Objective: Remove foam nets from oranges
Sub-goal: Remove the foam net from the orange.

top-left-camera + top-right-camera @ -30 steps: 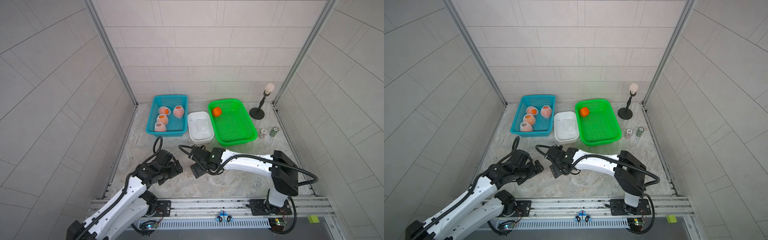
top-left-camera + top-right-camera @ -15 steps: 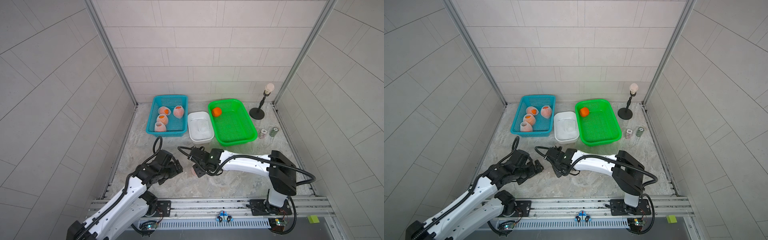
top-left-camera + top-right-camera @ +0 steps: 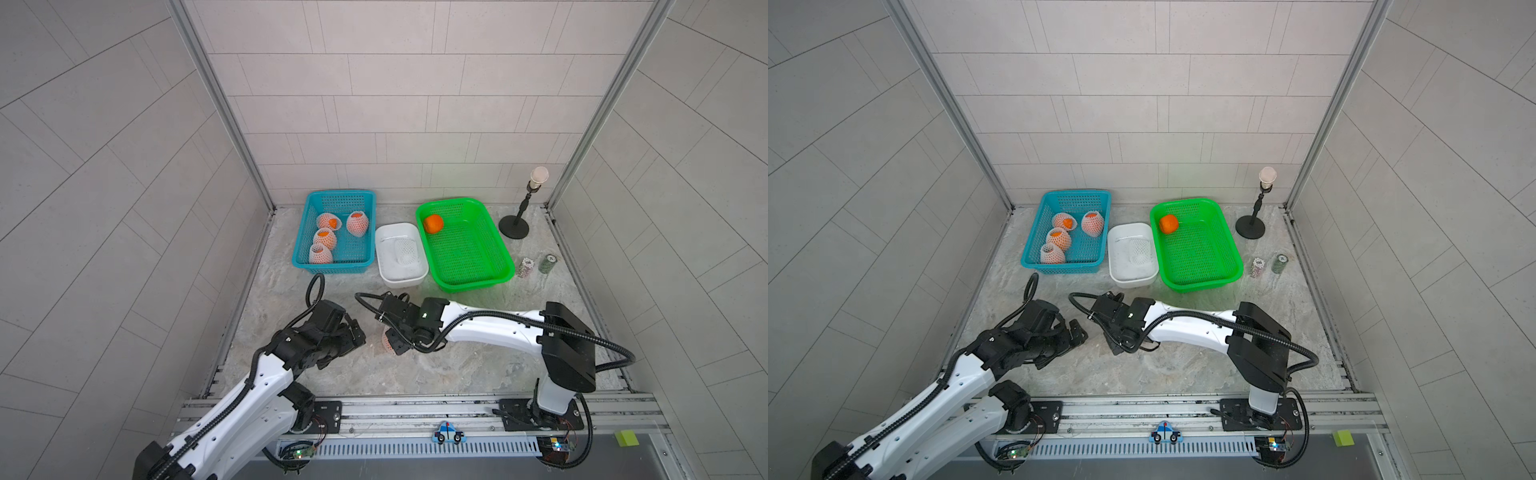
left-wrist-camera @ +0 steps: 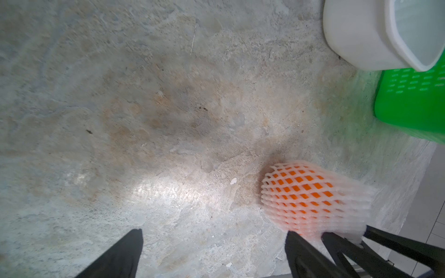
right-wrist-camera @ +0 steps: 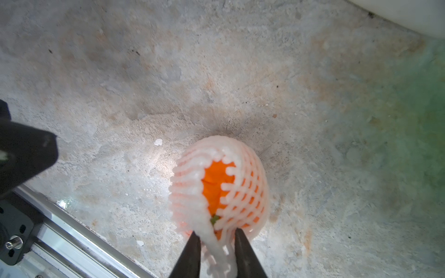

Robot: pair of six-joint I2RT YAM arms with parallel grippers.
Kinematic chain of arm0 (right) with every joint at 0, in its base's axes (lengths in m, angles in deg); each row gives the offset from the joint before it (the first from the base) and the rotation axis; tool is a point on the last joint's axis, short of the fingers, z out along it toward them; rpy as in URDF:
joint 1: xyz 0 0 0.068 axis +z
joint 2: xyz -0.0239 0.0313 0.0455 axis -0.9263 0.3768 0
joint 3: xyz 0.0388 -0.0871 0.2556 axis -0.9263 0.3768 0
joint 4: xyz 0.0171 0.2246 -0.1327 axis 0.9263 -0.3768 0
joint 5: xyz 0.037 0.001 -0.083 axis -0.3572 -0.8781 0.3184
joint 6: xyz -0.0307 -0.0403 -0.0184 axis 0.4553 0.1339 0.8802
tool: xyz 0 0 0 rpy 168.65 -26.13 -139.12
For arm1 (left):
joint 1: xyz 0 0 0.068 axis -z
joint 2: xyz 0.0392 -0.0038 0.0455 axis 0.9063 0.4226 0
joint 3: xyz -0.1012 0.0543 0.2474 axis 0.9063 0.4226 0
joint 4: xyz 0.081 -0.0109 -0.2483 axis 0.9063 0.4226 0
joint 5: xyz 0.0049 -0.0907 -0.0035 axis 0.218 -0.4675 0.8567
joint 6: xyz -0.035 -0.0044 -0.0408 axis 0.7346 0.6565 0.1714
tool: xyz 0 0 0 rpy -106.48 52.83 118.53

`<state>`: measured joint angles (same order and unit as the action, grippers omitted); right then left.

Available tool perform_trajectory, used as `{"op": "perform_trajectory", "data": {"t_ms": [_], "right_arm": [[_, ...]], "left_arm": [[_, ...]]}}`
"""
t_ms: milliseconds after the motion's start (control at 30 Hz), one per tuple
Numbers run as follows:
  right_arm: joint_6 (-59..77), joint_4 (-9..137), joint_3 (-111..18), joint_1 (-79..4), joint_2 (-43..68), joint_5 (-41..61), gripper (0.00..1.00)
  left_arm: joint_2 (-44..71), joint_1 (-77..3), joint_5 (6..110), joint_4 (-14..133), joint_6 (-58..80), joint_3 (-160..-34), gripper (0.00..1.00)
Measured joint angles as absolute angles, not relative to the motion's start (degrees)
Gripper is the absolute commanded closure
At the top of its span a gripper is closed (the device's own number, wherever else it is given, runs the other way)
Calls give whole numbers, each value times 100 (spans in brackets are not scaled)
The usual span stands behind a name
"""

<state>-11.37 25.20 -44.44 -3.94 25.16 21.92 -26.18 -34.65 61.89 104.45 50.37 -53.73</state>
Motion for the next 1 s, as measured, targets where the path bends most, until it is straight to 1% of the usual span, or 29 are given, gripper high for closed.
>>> {"op": "perform_trajectory", "data": {"t_ms": [400,667,800,1000], "right_arm": [[-1154,2514,-4438,-372,2269,2240,86],[-1133,2562,-4361,-370,2081,2299,95],[-986,2704,-4121,-361,1952,2318,98],[-525,2872,-3946,-353,1781,2340,98]], "left_arm": [[-2697,-3465,6232,10331,5039,-5364,0],[-2697,-3465,6283,10204,5028,-5362,0],[-2686,-3465,6302,10180,5006,-5362,0],[-2679,-3465,6315,10080,4858,-5362,1]]}}
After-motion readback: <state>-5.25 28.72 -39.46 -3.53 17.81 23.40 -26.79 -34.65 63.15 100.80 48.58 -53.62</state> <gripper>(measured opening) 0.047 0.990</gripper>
